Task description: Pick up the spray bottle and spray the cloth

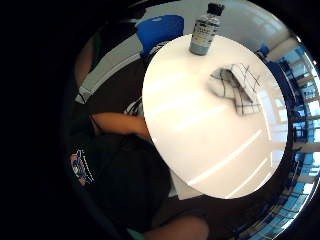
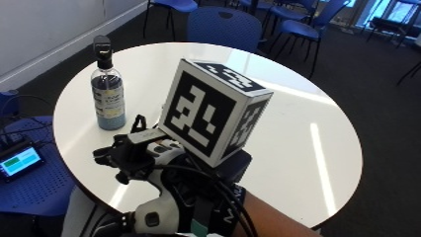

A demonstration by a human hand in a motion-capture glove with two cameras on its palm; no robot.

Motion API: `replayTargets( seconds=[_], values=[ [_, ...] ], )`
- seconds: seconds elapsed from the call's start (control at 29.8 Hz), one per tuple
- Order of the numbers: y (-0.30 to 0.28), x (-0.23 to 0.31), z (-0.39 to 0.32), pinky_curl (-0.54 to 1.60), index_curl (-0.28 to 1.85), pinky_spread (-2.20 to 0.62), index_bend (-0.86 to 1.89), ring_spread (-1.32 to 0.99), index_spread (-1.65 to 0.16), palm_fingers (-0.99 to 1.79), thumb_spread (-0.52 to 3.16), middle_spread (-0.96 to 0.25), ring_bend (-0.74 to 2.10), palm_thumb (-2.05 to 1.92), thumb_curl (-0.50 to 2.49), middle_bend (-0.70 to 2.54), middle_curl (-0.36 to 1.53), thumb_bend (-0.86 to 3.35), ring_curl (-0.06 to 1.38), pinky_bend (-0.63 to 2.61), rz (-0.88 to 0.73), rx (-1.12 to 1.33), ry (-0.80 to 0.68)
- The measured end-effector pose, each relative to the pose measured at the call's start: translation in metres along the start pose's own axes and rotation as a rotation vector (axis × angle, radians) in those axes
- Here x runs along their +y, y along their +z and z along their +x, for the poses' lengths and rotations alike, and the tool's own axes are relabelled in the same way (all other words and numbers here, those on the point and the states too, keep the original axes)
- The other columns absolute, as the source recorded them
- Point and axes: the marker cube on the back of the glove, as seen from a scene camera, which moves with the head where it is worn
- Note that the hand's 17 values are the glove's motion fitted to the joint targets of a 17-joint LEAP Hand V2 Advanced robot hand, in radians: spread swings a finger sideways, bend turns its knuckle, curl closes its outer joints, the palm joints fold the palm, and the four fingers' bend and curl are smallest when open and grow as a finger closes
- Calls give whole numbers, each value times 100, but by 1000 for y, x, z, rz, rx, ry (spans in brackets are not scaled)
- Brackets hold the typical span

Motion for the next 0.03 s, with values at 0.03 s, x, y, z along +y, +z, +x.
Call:
replayTargets(
  seconds=[0.03],
  values=[
    [1, 0, 0, 31, 40, 20, 22, 2, -42, 42, 104, -3, 16, 53, 33, 20, 36, -3, 17, 19, -2, -2, 1]
  ],
)
